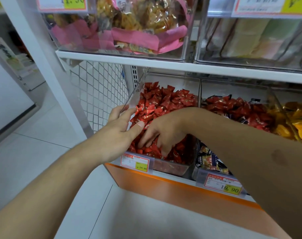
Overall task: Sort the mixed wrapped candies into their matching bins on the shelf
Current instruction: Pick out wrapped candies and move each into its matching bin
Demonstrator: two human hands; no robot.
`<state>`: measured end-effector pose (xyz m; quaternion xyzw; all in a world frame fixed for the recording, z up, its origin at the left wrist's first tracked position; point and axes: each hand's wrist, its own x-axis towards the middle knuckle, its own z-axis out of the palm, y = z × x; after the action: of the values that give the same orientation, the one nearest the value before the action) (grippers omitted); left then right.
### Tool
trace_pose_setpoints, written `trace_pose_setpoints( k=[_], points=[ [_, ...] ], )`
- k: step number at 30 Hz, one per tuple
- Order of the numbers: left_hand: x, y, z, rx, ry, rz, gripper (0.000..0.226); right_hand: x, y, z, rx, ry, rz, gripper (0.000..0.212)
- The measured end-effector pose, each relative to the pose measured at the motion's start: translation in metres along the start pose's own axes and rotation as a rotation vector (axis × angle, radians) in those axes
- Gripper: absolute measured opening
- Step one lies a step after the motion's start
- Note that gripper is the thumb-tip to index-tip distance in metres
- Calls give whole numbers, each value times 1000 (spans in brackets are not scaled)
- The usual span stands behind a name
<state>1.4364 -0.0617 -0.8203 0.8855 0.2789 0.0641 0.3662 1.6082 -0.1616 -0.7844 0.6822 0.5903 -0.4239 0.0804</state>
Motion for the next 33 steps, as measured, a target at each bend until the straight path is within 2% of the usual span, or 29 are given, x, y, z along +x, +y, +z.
trace_pose_setpoints(
  k=[3, 6, 13, 16, 23, 27, 30, 33],
  points=[
    [-1, 0, 0, -5, -2, -6, 68, -1, 7, -3, -137, 70, 70, 84],
    [-1, 1, 0, -4, 2, -11, 68, -5, 11, -9, -126, 109, 116, 92],
    [-2, -1, -2, 6, -17, 7, 70, -16, 11, -18, -152, 255, 139, 83],
    [-2, 0, -2, 6, -14, 2, 70, -15, 14, -21, -182, 259, 139, 84],
    [-2, 2, -2, 14, -15, -3, 70, -13, 23, -22, 35, 289, 119, 79],
    [-1, 1, -2, 9, -16, -6, 72, -15, 20, -22, 154, 297, 9, 70],
    [-1, 1, -2, 3, -7, -9, 71, -12, 13, -17, 224, 204, -74, 57],
    [-1, 2, -1, -12, 3, -9, 70, 3, 10, -1, 172, 12, -29, 56]
  ],
)
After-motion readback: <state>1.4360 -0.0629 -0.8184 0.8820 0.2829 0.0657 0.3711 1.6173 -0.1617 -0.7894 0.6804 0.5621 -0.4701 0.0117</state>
